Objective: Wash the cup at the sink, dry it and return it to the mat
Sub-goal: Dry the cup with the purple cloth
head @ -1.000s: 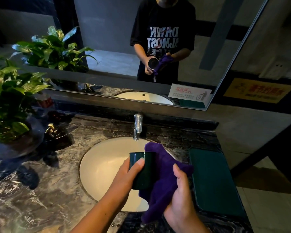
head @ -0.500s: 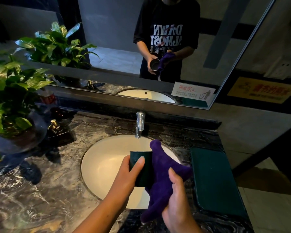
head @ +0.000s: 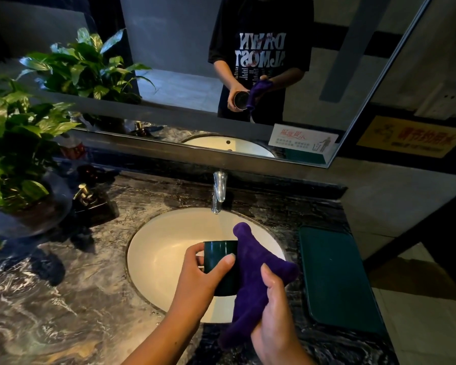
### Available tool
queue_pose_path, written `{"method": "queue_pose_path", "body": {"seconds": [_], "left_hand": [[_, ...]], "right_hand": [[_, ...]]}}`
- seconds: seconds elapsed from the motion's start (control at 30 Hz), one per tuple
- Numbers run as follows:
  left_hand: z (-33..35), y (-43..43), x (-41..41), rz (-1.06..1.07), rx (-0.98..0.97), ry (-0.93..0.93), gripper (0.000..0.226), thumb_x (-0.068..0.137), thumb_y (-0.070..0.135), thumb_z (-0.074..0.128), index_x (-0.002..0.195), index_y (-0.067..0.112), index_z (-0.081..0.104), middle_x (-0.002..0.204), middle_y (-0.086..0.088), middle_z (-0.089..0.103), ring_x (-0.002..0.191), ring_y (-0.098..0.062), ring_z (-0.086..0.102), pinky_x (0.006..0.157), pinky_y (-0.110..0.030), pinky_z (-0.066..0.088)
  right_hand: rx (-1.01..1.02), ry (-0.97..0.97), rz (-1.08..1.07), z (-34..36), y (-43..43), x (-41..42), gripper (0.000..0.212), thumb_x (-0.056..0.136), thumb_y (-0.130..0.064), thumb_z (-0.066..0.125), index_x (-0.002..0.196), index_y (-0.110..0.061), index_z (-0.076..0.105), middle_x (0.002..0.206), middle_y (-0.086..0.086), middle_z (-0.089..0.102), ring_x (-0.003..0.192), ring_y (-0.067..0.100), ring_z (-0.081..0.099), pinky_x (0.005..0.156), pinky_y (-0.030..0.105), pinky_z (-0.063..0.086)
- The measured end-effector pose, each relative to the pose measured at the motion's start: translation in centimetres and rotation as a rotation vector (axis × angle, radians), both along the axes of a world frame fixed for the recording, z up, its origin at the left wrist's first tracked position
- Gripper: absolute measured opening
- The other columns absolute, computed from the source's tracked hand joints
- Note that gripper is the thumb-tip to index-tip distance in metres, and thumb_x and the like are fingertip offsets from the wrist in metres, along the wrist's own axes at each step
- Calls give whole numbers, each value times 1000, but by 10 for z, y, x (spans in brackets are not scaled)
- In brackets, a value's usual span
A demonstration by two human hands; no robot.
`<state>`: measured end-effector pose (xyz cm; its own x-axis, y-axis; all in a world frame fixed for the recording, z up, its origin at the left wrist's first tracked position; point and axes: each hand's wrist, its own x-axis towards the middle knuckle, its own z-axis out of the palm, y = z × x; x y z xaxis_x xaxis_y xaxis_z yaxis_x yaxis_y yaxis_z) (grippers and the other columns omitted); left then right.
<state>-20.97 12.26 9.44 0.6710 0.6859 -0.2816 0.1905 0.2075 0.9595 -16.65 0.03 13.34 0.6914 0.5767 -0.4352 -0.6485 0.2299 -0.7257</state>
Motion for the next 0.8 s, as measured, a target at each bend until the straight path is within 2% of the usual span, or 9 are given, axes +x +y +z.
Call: {"method": "queue_pose_path", "body": {"seconds": [0.1,0.17,0.27,0.43,0.5,0.57,0.67,0.73,0.8], "left_hand": [[-1,1,-1,7,-12,20,60,68,67,73,112,32,52,113,2,64,100,-12,68,67,-20,59],[-1,2,-1,-14,-12,26,58,67,66,66,112,32,53,112,2,67,99,-10,69,67,-19,58],[-1,2,-1,-59,-12,19,63,64,68,68,115,34,52,115,6,66,101,-7,68,70,-18,59],[-4,5,1,-79,77,73,77,64,67,79,125,27,53,123,2,58,107,-14,64,89,-36,61],[-5,6,0,-79,45,51,72,66,63,81,123,27,58,119,1,64,103,-15,68,86,-36,63],[-4,6,0,-84,8,19,62,69,60,80,119,30,61,115,4,68,99,-12,70,76,-27,62],[-2,6,-1,-78,-16,-2,51,69,61,80,111,36,64,105,10,72,91,-4,71,69,-21,60],[-3,5,-2,-77,-49,-19,51,67,61,78,109,35,68,98,11,75,91,-4,72,75,-28,63],[-3,5,-3,-63,-115,-41,49,71,53,82,112,28,69,100,3,75,93,-14,74,81,-40,64]], "right_hand": [[13,-29,4,-2,0,2,52,74,-48,60,117,-24,77,123,4,76,113,17,72,101,42,46],[-5,-30,14,-3,0,2,59,71,-50,62,123,-23,72,122,3,77,111,15,72,96,39,47],[-37,-16,17,-5,1,2,76,64,-53,68,132,-18,63,124,4,75,116,20,70,100,40,47],[-42,-34,15,-6,1,2,78,59,-57,68,128,-23,62,116,1,78,105,15,75,90,38,50],[-31,-39,19,-7,0,3,76,64,-55,68,132,-20,61,120,4,77,111,18,73,98,42,49],[-16,-37,23,-8,0,4,68,73,-51,64,132,-18,63,125,7,75,118,23,70,110,48,44],[41,-46,40,-10,-1,9,49,87,-47,54,125,-22,72,130,9,72,122,24,68,112,50,41],[55,-66,40,-9,-1,12,43,86,-50,58,118,-28,77,131,7,72,122,23,67,110,49,41],[71,-90,37,-11,-1,15,52,82,-53,62,124,-25,74,134,7,70,126,25,65,113,51,39]]}}
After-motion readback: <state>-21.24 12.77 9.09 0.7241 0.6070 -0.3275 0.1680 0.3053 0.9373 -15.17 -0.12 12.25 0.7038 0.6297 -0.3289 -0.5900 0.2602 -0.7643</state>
